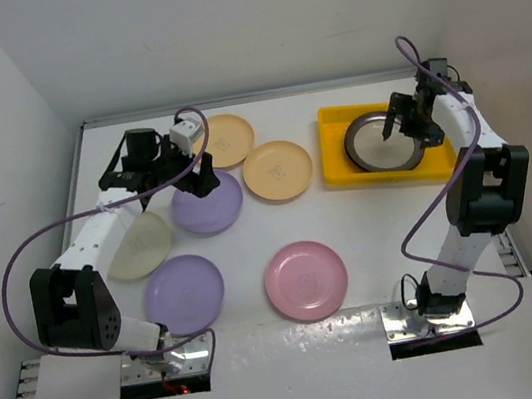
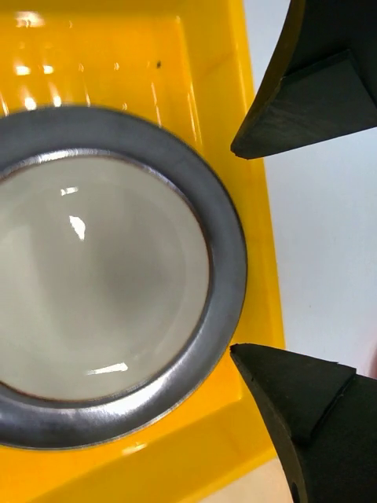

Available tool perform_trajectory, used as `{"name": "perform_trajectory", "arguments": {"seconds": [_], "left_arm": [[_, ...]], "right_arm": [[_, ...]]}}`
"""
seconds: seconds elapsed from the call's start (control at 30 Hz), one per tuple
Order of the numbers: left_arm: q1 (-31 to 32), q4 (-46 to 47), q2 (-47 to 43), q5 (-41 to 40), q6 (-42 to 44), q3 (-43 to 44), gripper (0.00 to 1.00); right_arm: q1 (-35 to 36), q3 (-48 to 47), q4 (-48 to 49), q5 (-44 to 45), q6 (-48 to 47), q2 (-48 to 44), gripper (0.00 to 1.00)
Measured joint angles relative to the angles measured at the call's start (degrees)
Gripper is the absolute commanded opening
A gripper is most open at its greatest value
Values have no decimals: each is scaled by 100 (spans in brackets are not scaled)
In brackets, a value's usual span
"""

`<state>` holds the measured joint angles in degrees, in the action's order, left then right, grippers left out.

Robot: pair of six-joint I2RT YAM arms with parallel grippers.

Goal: Place the plates into the plastic bin on the countertop

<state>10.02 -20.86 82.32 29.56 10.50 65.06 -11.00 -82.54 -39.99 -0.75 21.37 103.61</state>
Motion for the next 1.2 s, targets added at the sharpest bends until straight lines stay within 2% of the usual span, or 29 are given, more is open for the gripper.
{"name": "perform_trajectory", "arguments": {"seconds": [0.13,0.23,0.33,0.43,0.53,0.63,0.73,0.77,0.83,0.87,1.1,1.2], "left_arm": [[0,11,-120,0,0,-24,91],[0,33,-251,0,0,-92,91],[0,83,-376,-2,2,-219,91],[0,81,-463,-4,2,-348,91],[0,76,-507,-39,2,-396,91],[0,85,-586,-79,2,-435,91],[0,83,-728,-96,2,-514,91],[0,83,-767,-101,4,-538,91],[0,105,-811,-109,4,-575,91],[0,120,-824,-111,4,-605,91],[-37,129,-872,-166,4,-728,91],[-44,133,-907,-184,7,-745,91]], "right_arm": [[-37,-345,-212,118,-39,186,96],[221,-337,-210,177,-129,190,87],[1169,-308,-17,291,-195,131,72],[2293,-315,337,310,-107,170,74],[2953,-551,339,415,72,507,72],[3049,-973,223,800,214,1117,67],[3053,-1067,168,1268,304,1596,56],[3051,-988,151,1397,326,1670,49],[3062,-702,210,1508,369,1652,42],[3073,-538,293,1519,387,1617,35],[3206,323,813,1572,525,1248,21],[3244,713,870,1578,586,966,19]]}}
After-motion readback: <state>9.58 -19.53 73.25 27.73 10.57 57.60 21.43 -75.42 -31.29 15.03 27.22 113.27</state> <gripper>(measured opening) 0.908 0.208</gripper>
